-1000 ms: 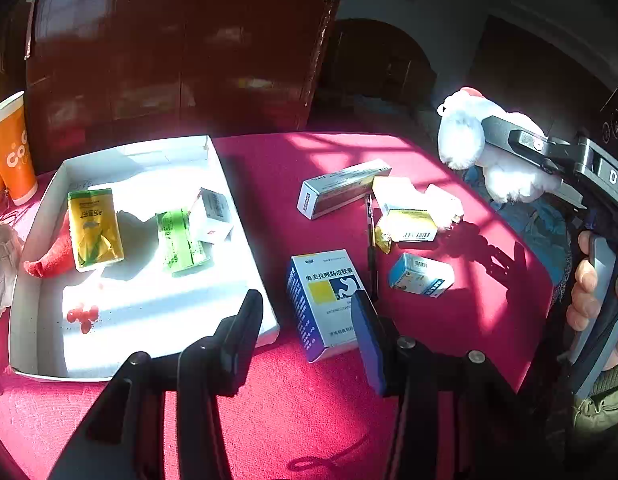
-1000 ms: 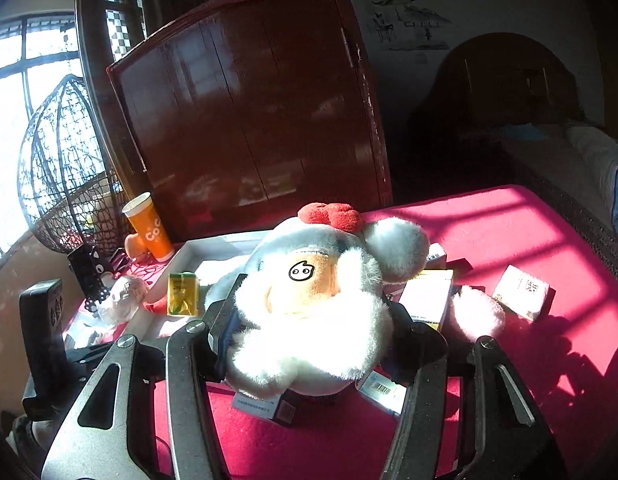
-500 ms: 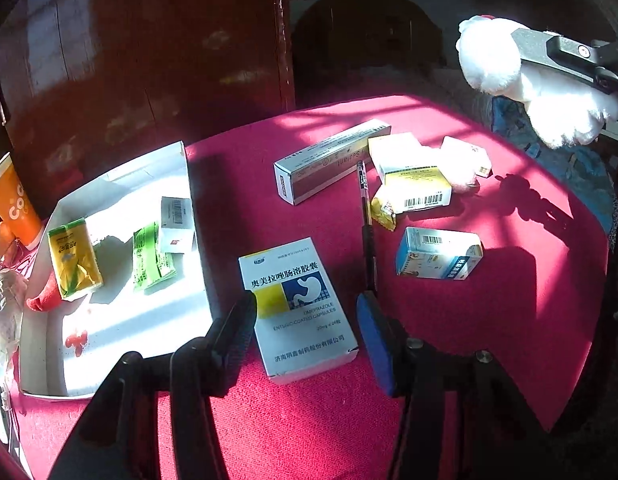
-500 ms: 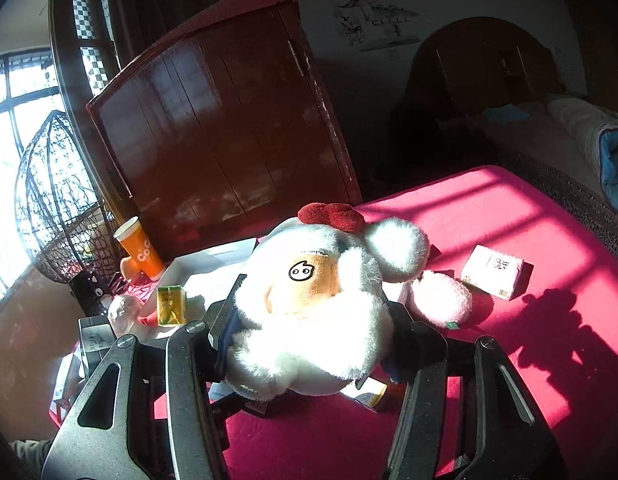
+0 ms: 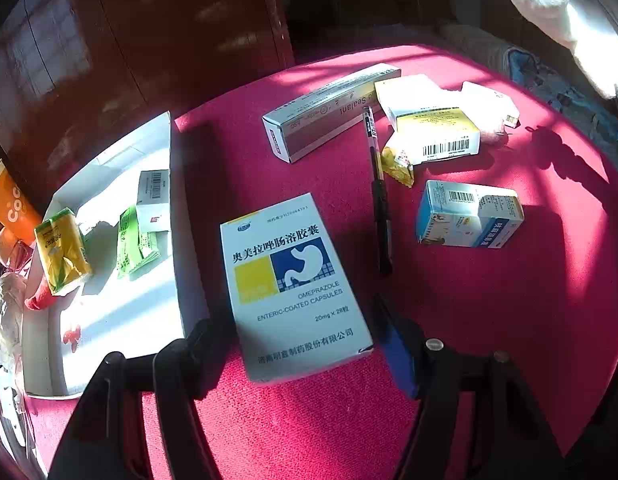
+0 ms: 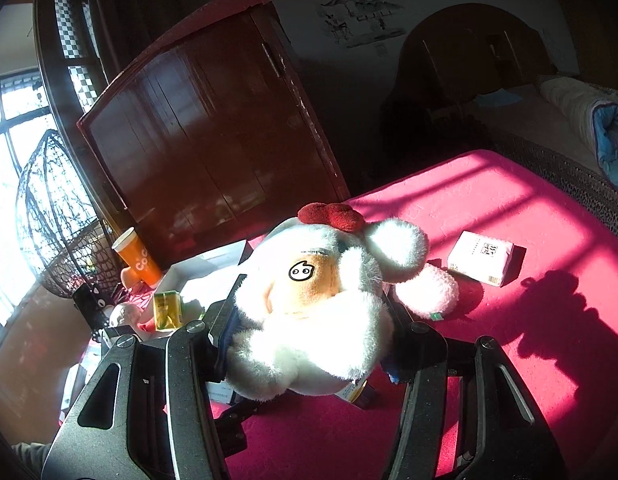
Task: Organize objects
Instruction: 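Carry the white plush and blue omeprazole box over the white tray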
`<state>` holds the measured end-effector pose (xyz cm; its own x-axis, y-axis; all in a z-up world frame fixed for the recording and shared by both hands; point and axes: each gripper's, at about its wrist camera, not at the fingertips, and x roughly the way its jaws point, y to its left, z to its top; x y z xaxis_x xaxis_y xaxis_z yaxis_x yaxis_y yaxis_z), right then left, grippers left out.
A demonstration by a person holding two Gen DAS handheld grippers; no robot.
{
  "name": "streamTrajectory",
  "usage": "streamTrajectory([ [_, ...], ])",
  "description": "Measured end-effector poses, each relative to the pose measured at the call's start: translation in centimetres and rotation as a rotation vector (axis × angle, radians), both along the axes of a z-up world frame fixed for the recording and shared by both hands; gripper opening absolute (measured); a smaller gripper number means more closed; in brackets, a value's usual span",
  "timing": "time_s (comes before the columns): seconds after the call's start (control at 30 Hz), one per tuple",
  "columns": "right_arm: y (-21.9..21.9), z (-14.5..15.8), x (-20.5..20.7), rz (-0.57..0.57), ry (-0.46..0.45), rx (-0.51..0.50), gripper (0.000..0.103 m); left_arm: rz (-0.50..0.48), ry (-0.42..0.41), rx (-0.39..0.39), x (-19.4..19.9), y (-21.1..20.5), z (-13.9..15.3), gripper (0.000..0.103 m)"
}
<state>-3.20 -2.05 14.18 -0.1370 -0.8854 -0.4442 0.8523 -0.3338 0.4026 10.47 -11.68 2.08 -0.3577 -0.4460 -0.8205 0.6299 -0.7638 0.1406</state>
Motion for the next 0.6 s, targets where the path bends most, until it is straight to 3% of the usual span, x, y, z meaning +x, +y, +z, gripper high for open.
streamTrajectory([
  [0.03,0.0,0.0,0.0,0.001,-0.002,0.0,0.055,-0.012,0.001,0.006,-0.1,0.2,-0.3,0.066],
  [0.1,0.1,-0.1,0.0,0.002,-0.001,0.003,0.055,-0.022,0.017,0.007,-0.1,0.5,-0.4,0.054],
  [0.2,0.1,0.0,0.1,0.0,0.005,0.005,0.055,-0.032,0.062,-0.003,0.4,0.9,0.1,0.05],
  [0.6,-0.7,0.4,1.5,0.026,0.037,0.023,0.055,0.022,0.155,-0.167,2.9,1.2,4.6,0.05],
])
